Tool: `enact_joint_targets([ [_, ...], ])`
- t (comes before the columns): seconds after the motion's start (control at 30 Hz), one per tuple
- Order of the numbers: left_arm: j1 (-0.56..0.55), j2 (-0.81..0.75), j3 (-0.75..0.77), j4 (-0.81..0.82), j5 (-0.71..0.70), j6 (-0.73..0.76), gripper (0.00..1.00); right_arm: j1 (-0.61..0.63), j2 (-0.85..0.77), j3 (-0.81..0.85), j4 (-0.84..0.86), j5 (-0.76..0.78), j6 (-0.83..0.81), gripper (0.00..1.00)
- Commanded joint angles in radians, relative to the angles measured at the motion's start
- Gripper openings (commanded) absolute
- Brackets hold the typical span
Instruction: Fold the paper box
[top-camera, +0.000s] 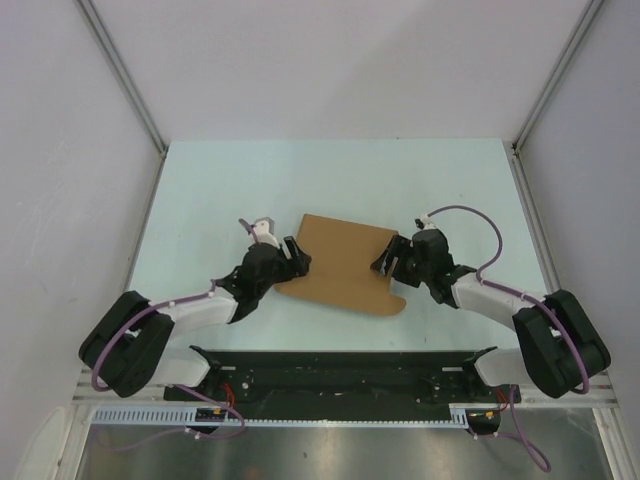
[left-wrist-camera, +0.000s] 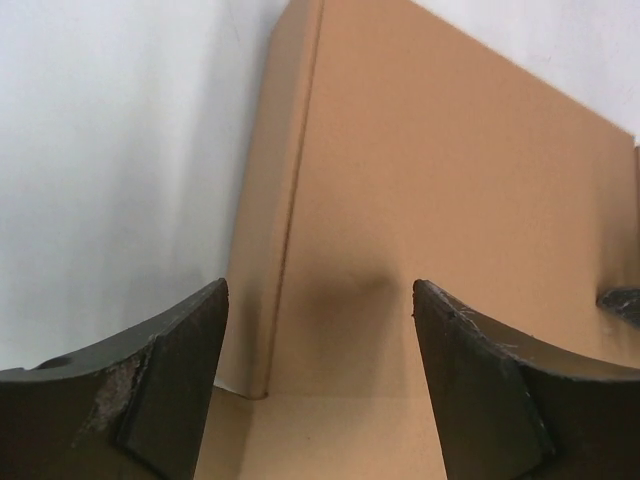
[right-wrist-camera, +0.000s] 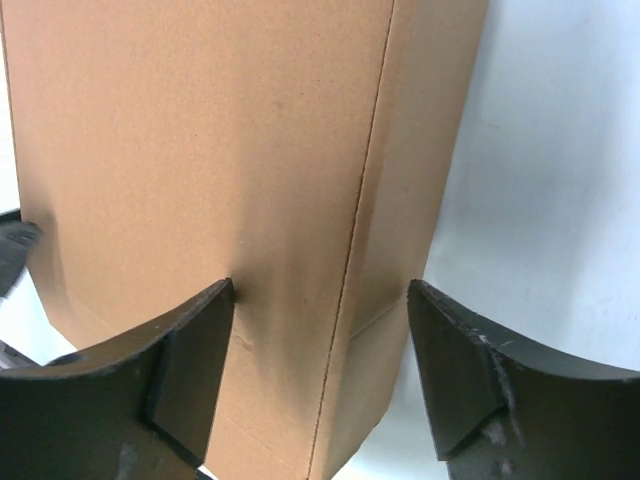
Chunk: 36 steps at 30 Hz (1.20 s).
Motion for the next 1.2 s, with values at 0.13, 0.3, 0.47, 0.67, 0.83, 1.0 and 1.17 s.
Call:
enact_joint_targets([
  [0.13, 0.157, -0.034, 0.119, -0.051, 0.260, 0.062, 0.81, -0.046, 0.065, 0.042, -0.008, 0.026, -0.104, 0.79],
  [0.3, 0.168, 0.105, 0.171, -0.030, 0.398, 0.091, 0.77, -0.046, 0.117, 0.085, 0.000, 0.038, -0.136, 0.78],
  [0.47, 0.168, 0.211, 0.193, 0.027, 0.440, 0.102, 0.73, -0.055, 0.165, 0.118, 0.018, 0.052, -0.174, 0.76],
  [0.67, 0.231, 0.239, 0.222, 0.007, 0.406, 0.090, 0.73, -0.093, 0.163, 0.128, 0.003, 0.063, -0.200, 0.78],
  [0.83, 0.262, 0.268, 0.321, -0.080, 0.357, 0.163, 0.75, -0.109, 0.154, 0.145, -0.017, 0.086, -0.219, 0.82],
  [1.0, 0.262, 0.347, 0.354, -0.059, 0.389, 0.163, 0.75, -0.118, 0.194, 0.206, -0.026, 0.127, -0.236, 0.86],
  [1.17, 0.257, 0.413, 0.343, -0.005, 0.480, 0.136, 0.61, -0.133, 0.300, 0.263, -0.019, 0.063, -0.253, 0.79],
])
